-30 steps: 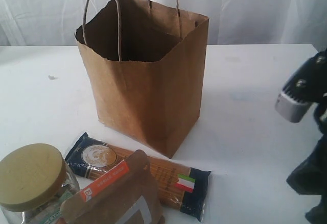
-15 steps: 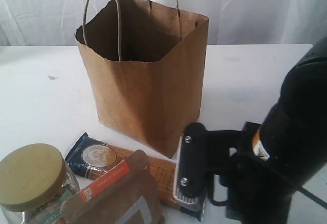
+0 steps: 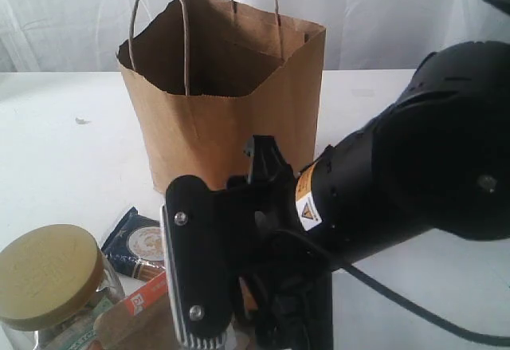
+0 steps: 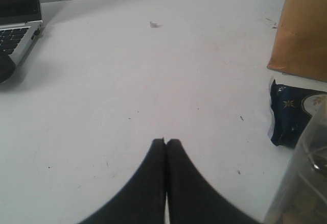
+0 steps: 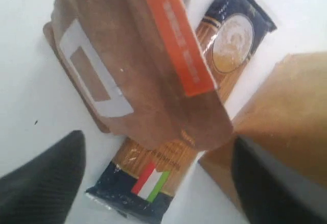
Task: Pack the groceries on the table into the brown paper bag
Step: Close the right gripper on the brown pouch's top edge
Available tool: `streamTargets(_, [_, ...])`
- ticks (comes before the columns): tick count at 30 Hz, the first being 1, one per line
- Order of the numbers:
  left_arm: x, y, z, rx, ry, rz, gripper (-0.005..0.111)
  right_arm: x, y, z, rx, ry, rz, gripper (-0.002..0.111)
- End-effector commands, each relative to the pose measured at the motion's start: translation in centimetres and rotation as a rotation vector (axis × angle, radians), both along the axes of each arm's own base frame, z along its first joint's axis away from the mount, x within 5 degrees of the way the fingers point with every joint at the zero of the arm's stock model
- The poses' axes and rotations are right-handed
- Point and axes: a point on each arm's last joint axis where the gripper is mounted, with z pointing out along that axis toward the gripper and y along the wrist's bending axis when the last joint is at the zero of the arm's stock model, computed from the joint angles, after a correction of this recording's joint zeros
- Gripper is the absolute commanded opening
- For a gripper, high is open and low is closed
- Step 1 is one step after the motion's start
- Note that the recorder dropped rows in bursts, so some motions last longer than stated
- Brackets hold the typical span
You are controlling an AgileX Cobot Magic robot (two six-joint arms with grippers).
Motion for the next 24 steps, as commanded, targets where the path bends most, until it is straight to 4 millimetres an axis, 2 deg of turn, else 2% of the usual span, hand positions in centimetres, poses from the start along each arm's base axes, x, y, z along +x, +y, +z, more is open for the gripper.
streamTargets(1, [0.0,0.0,-0.1,-0.009,-0.005,-0.005,0.0,-0.4,1.8,0.9,0.127,-0.114,0.083,0.083])
streamTargets(3, [0.0,0.0,-0.1,-0.009,-0.005,-0.005,0.0,-0.1,2.5,0.6,0.151,-0.151,0.108,0.083])
streamTargets(8, [0.0,0.0,-0.1,-0.009,-0.005,-0.005,0.0,0.6,3.9,-3.2,0.023,-0.07,0.114,0.083])
streamTargets(10, [0.0,0.0,-0.1,-0.009,-0.005,-0.005,0.0,0.7,4.1,-3.8,0.009,-0.05,0.109,0.083])
streamTargets(13, [0.0,0.0,-0.1,-0.009,-0.005,-0.005,0.0,0.3,4.4,-4.9,-0.005,0.061,0.071,0.083])
streamTargets(16, [0.0,0.0,-0.1,-0.009,-0.005,-0.005,0.0,-0.3,4.6,-7.2,-0.094,0.22,0.041,0.083])
streamTargets(20, [0.0,0.0,-0.1,-0.009,-0.005,-0.005,0.0,-0.2,4.9,-8.6,-0.134,0.243,0.038,0.083])
streamTargets(21, [0.0,0.0,-0.1,-0.009,-0.005,-0.005,0.0,-0.1,5.0,-8.9,-0.135,0.244,0.032,0.082])
streamTargets(23, [0.0,0.0,-0.1,-0.009,-0.005,-0.005,0.0,-0.1,5.0,-8.7,-0.114,0.274,-0.045,0.072])
streamTargets(24, [0.0,0.0,-0.1,-0.009,-0.005,-0.005,0.0,-0.1,5.0,-8.5,-0.1,0.294,-0.098,0.061])
